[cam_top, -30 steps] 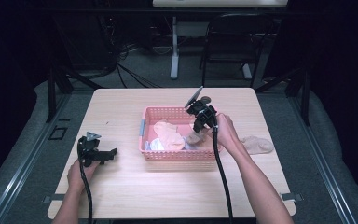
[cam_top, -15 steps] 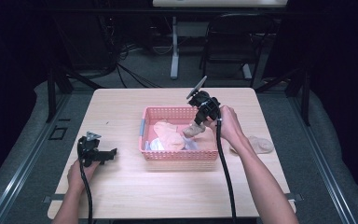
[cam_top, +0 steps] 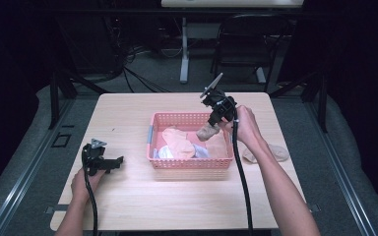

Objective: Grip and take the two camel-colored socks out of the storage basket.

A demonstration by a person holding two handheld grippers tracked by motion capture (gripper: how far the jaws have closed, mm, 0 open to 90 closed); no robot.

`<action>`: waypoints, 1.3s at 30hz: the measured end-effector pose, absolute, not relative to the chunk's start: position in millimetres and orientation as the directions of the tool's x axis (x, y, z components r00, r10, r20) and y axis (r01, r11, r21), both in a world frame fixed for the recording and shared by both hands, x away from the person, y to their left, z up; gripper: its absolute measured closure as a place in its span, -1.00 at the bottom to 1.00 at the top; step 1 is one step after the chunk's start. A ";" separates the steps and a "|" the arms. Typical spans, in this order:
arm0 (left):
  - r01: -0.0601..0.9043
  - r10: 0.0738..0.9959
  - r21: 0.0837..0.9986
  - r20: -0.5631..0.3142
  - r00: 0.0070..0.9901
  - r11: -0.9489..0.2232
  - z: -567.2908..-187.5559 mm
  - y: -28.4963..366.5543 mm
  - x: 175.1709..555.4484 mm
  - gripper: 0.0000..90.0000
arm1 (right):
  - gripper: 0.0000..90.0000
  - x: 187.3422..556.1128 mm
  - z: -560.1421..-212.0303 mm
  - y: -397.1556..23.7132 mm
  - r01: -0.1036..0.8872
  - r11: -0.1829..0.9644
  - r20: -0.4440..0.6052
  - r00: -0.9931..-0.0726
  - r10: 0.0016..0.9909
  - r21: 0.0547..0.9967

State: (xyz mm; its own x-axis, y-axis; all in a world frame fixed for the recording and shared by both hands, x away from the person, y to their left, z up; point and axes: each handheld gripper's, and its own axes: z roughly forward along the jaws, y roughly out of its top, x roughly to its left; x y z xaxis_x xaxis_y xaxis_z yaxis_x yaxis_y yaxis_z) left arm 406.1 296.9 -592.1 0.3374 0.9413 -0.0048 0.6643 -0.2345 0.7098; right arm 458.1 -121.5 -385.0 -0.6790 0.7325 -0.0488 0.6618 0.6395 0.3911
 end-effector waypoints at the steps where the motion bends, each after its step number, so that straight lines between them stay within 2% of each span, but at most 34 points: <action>1: 0.664 0.941 0.710 -0.005 0.337 -0.234 -592.1 296.9 406.1 -1.00 | 1.00 457.9 -383.5 -122.1 0.661 0.638 -0.046 -0.679 0.733 0.396; 18: 0.665 0.942 0.710 -0.006 0.336 -0.232 -592.1 296.8 406.5 -1.00 | 1.00 449.3 -362.0 -132.6 0.639 0.631 -0.055 -0.682 0.729 0.440; 28: 0.665 0.942 0.710 -0.007 0.336 -0.232 -592.1 296.8 406.4 -1.00 | 1.00 442.3 -345.7 -153.9 0.636 0.605 -0.056 -0.665 0.745 0.479; 39: 0.665 0.942 0.710 -0.005 0.335 -0.232 -592.1 296.8 406.0 -1.00 | 1.00 431.4 -326.3 -198.5 0.662 0.543 -0.073 -0.598 0.798 0.517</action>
